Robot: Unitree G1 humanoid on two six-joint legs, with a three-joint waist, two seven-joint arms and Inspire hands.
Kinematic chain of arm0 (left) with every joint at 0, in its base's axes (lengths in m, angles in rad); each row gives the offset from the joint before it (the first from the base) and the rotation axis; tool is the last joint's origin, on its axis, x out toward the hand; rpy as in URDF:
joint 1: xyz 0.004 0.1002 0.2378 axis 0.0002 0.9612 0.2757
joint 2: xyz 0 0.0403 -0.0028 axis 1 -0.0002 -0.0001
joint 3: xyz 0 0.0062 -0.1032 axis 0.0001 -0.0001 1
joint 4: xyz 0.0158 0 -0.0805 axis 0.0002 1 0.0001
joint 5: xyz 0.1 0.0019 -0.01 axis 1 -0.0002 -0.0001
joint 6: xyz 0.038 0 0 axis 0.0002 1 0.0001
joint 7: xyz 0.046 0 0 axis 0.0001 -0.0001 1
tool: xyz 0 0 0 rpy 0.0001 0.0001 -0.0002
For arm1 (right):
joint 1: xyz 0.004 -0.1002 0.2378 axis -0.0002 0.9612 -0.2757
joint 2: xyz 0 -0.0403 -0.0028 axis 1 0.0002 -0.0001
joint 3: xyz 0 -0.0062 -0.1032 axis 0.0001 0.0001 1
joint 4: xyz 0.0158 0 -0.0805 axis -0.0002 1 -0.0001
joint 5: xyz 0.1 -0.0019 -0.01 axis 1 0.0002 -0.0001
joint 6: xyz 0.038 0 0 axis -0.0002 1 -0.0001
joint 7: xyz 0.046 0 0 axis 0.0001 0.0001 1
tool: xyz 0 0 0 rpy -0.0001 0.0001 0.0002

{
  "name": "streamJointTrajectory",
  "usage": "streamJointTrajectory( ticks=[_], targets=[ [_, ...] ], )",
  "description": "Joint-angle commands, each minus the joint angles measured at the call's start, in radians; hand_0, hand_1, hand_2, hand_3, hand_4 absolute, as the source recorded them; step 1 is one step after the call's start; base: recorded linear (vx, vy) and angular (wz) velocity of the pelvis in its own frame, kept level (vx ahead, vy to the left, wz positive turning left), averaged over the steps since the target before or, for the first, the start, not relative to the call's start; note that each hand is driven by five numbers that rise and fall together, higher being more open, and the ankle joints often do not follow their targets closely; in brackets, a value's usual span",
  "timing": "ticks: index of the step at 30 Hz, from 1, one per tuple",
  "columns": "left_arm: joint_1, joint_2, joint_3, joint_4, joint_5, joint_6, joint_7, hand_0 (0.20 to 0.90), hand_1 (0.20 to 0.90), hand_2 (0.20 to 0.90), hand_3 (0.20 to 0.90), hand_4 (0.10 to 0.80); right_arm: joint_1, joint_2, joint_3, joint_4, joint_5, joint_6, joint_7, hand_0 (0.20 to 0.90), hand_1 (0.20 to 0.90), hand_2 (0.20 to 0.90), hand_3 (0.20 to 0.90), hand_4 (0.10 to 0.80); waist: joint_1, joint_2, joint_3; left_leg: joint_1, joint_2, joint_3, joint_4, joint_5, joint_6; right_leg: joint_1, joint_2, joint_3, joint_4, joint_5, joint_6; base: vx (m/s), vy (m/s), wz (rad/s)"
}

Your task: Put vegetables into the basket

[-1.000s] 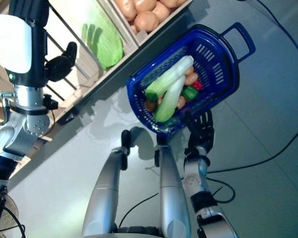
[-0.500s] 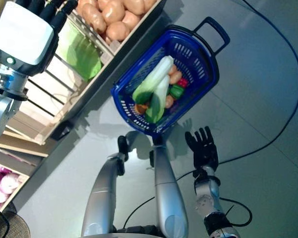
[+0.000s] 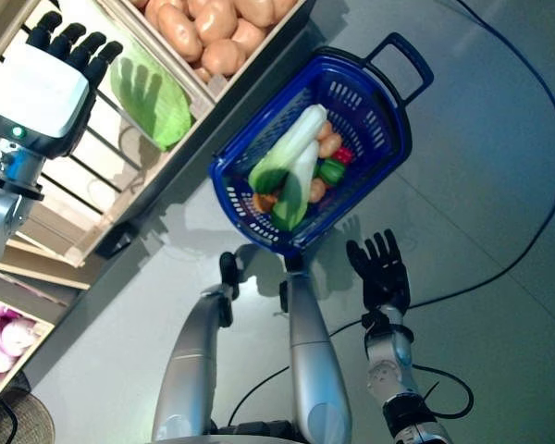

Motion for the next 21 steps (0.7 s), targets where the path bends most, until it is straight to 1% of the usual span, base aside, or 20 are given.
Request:
streamJointTrajectory(
  ticks=[1, 2, 5, 7, 9, 11, 14, 16, 17, 21],
  targets=[
    [-0.007, 0.042, 0.162, 0.008, -0.038, 0.024, 0.039, 0.9, 0.9, 0.9, 0.9, 0.8, 0.037, -0.055, -0.072, -0.117, -0.008, -0.089, -0.009, 0.9, 0.9, 0.9, 0.9, 0.8, -0.01, 0.028, -0.003, -0.014, -0.025, 0.051, -0.014, 0.005, 0.05, 0.087, -0.019, -0.064, -0.113, 0.054, -0.005, 0.0, 0.0, 0.0],
    [0.005, 0.042, 0.17, 0.02, -0.037, 0.023, 0.041, 0.9, 0.9, 0.9, 0.9, 0.8, 0.04, -0.056, -0.074, -0.121, -0.009, -0.087, -0.011, 0.9, 0.9, 0.9, 0.9, 0.8, -0.009, 0.026, -0.003, -0.013, -0.024, 0.051, -0.015, 0.005, 0.052, 0.087, -0.019, -0.065, -0.113, 0.055, -0.005, 0.0, 0.0, 0.0],
    [0.008, 0.037, 0.162, 0.058, -0.051, 0.018, 0.064, 0.9, 0.9, 0.9, 0.9, 0.8, 0.04, -0.062, -0.075, -0.121, -0.012, -0.09, -0.006, 0.9, 0.9, 0.9, 0.9, 0.8, -0.012, 0.024, -0.003, -0.022, -0.021, 0.054, -0.01, 0.007, 0.052, 0.078, -0.019, -0.064, -0.11, 0.058, -0.006, -0.001, 0.011, 0.0],
    [-0.006, 0.04, 0.15, 0.057, -0.063, 0.012, 0.047, 0.9, 0.9, 0.9, 0.9, 0.8, 0.038, -0.066, -0.074, -0.121, -0.004, -0.091, -0.004, 0.9, 0.9, 0.9, 0.9, 0.8, -0.013, 0.022, -0.003, -0.028, -0.018, 0.056, -0.006, 0.006, 0.054, 0.074, -0.02, -0.066, -0.106, 0.058, -0.007, 0.0, 0.0, 0.0],
    [-0.016, 0.021, 0.153, 0.088, -0.069, 0.003, 0.061, 0.9, 0.9, 0.9, 0.9, 0.8, 0.029, -0.064, -0.069, -0.118, -0.009, -0.093, -0.005, 0.9, 0.9, 0.9, 0.9, 0.8, -0.012, 0.018, -0.003, -0.031, -0.017, 0.054, -0.004, 0.006, 0.055, 0.07, -0.018, -0.066, -0.104, 0.06, -0.006, 0.0, 0.0, 0.0],
    [-0.021, 0.016, 0.149, 0.099, -0.06, -0.003, 0.064, 0.9, 0.9, 0.9, 0.9, 0.8, 0.027, -0.065, -0.067, -0.118, -0.011, -0.091, -0.007, 0.9, 0.9, 0.9, 0.9, 0.8, -0.013, 0.017, -0.003, -0.031, -0.017, 0.054, -0.003, 0.005, 0.055, 0.07, -0.017, -0.065, -0.105, 0.06, -0.006, 0.0, 0.0, 0.0],
    [-0.046, 0.01, 0.121, 0.104, -0.059, -0.019, 0.047, 0.9, 0.9, 0.9, 0.9, 0.8, 0.027, -0.065, -0.065, -0.131, -0.012, -0.091, -0.018, 0.9, 0.9, 0.9, 0.9, 0.8, -0.017, 0.013, -0.003, -0.037, -0.013, 0.056, 0.003, 0.003, 0.057, 0.064, -0.015, -0.064, -0.1, 0.061, -0.006, 0.0, 0.0, 0.0],
    [-0.058, -0.001, 0.105, 0.102, -0.03, -0.013, 0.031, 0.9, 0.9, 0.9, 0.9, 0.8, 0.028, -0.067, -0.065, -0.14, -0.01, -0.089, -0.024, 0.9, 0.9, 0.9, 0.9, 0.8, -0.022, 0.008, -0.003, -0.031, -0.013, 0.056, -0.001, 0.003, 0.058, 0.07, -0.014, -0.064, -0.107, 0.065, -0.004, 0.0, 0.0, 0.0],
    [-0.068, -0.016, 0.089, 0.118, -0.02, -0.006, 0.045, 0.9, 0.9, 0.9, 0.9, 0.8, 0.023, -0.067, -0.061, -0.144, -0.019, -0.093, -0.028, 0.9, 0.9, 0.9, 0.9, 0.8, -0.025, 0.005, -0.003, -0.031, -0.012, 0.058, -0.001, 0.003, 0.059, 0.069, -0.013, -0.063, -0.109, 0.067, -0.004, 0.0, 0.0, 0.0],
    [-0.104, -0.033, 0.056, 0.151, -0.01, 0.007, 0.086, 0.9, 0.9, 0.9, 0.9, 0.8, 0.015, -0.071, -0.059, -0.138, -0.014, -0.092, -0.031, 0.9, 0.9, 0.9, 0.9, 0.8, -0.031, -0.005, -0.003, -0.033, -0.008, 0.06, 0.005, 0.002, 0.059, 0.07, -0.01, -0.061, -0.11, 0.072, -0.002, 0.002, 0.003, -0.03]
  ],
)
